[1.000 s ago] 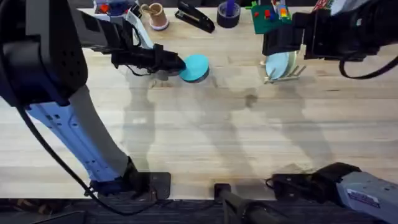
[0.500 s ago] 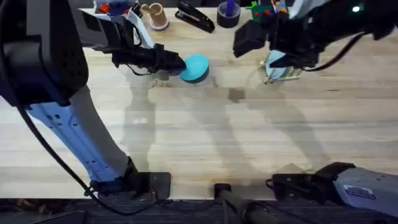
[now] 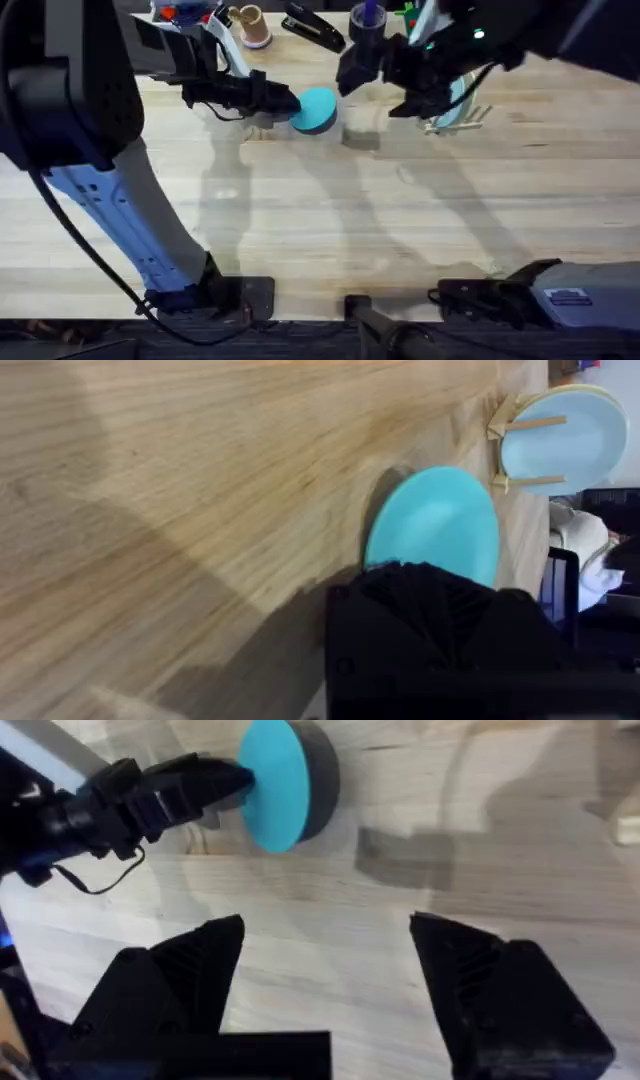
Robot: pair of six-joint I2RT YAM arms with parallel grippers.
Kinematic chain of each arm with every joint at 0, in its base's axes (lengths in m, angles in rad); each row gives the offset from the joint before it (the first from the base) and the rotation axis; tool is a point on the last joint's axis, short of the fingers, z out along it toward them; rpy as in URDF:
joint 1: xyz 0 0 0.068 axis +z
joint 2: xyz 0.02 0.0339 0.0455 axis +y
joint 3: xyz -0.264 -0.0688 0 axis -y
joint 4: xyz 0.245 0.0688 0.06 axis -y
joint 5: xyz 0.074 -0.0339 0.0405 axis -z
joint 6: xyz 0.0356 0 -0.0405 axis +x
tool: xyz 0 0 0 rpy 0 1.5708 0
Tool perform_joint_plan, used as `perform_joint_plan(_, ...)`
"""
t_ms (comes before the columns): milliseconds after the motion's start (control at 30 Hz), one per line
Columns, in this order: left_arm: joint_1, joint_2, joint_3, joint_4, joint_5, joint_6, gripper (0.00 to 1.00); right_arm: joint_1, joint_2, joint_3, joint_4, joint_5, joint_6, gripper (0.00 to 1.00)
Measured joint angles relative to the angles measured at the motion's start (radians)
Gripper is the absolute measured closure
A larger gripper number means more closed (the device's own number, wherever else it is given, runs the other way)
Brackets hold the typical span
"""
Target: Pick up the plates from the table one by one and place each into a slot on the dish rack.
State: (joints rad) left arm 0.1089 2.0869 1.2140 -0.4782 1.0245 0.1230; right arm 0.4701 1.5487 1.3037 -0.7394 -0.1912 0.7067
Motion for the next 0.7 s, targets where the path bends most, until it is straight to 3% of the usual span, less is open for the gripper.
perform_joint_plan(700,-0.001,0.000,0.000,0.000,-0.001,0.000,0.962,0.058,0.228,-0.003,0.262,-0.038,0.125,0.006)
